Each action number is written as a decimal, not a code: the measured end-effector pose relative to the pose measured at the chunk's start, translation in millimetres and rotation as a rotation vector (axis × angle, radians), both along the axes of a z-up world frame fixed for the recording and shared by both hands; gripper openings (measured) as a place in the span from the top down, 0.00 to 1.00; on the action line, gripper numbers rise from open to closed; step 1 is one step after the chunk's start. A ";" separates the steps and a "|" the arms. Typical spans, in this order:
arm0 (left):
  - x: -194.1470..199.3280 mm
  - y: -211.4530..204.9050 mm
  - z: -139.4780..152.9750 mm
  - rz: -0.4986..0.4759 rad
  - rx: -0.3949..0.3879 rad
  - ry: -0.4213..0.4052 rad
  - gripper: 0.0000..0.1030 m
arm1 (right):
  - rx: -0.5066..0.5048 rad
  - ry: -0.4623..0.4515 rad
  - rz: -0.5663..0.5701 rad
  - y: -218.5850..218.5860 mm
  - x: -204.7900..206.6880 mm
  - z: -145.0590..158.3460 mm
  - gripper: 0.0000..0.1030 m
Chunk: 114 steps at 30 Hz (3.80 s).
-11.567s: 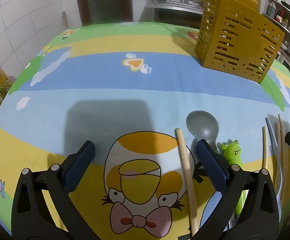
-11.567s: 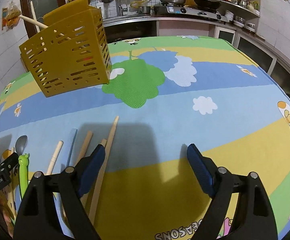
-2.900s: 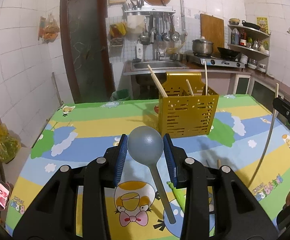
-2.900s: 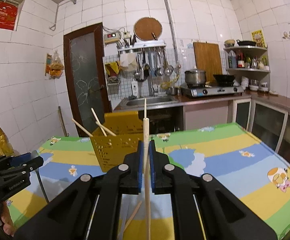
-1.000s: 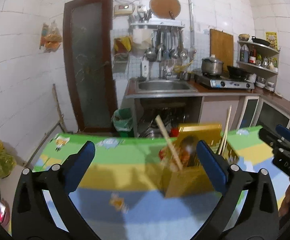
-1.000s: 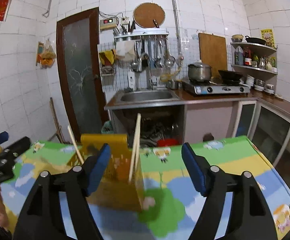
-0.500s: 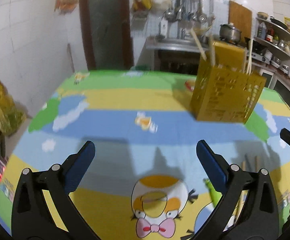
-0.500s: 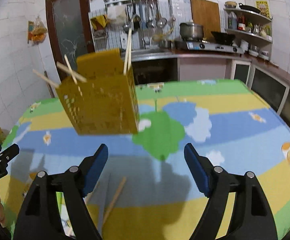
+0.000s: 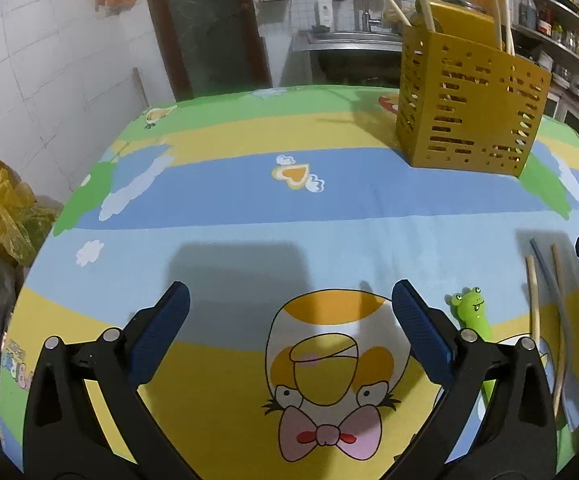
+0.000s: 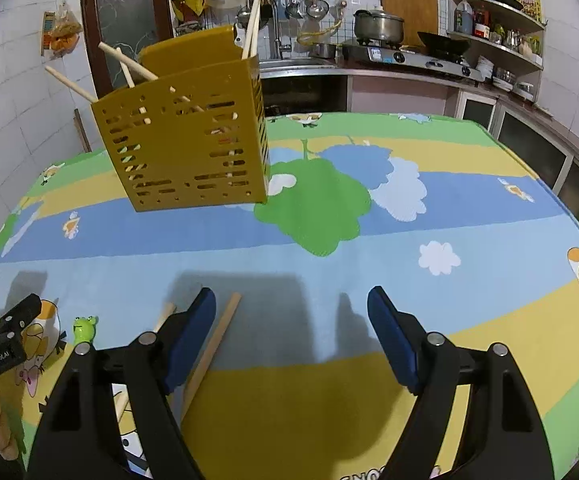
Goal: Organize utensils
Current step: 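Close the left tool on the green frog-handled fork while the right tool grasps a chopstick, then lift the fork and chopstick and carry both over the yellow holder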
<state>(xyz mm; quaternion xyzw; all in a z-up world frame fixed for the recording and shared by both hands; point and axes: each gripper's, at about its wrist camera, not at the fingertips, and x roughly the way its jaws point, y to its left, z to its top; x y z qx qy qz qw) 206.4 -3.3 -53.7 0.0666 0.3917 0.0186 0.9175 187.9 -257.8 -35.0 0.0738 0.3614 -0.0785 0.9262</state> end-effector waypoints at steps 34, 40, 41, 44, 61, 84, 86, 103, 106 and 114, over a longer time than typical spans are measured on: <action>-11.6 -69.9 -6.2 -0.020 -0.136 0.185 0.05 | 0.053 0.157 0.092 -11.8 1.0 -13.7 0.90; -11.9 -83.7 -14.1 -0.026 -0.125 0.233 0.11 | 0.073 0.149 0.089 -17.1 -1.5 -17.7 0.90; -11.6 -83.4 -13.8 -0.022 -0.127 0.232 0.14 | 0.073 0.147 0.089 -17.0 -1.7 -17.8 0.90; -8.7 -81.6 -11.8 -0.003 -0.141 0.239 0.21 | 0.078 0.140 0.089 -17.6 -2.1 -18.7 0.90; 4.1 -75.9 -4.4 -0.049 -0.157 0.246 0.79 | 0.069 0.100 0.074 -15.6 -4.3 -15.0 0.91; -26.5 -37.0 76.4 -0.112 -0.219 -0.027 0.80 | 0.008 -0.223 0.023 -14.3 -36.5 70.3 0.94; -31.0 -35.4 85.1 -0.119 -0.225 -0.052 0.80 | 0.002 -0.259 0.017 -14.1 -40.8 78.2 0.94; -60.9 -40.4 120.5 -0.170 -0.208 -0.183 0.83 | 0.000 -0.407 0.026 -10.5 -68.5 111.4 0.94; -61.6 -38.9 121.3 -0.170 -0.212 -0.183 0.83 | 0.001 -0.413 0.026 -11.2 -70.5 111.9 0.94; -65.3 -38.2 130.5 -0.173 -0.221 -0.203 0.83 | -0.002 -0.452 0.031 -11.0 -77.6 123.8 0.94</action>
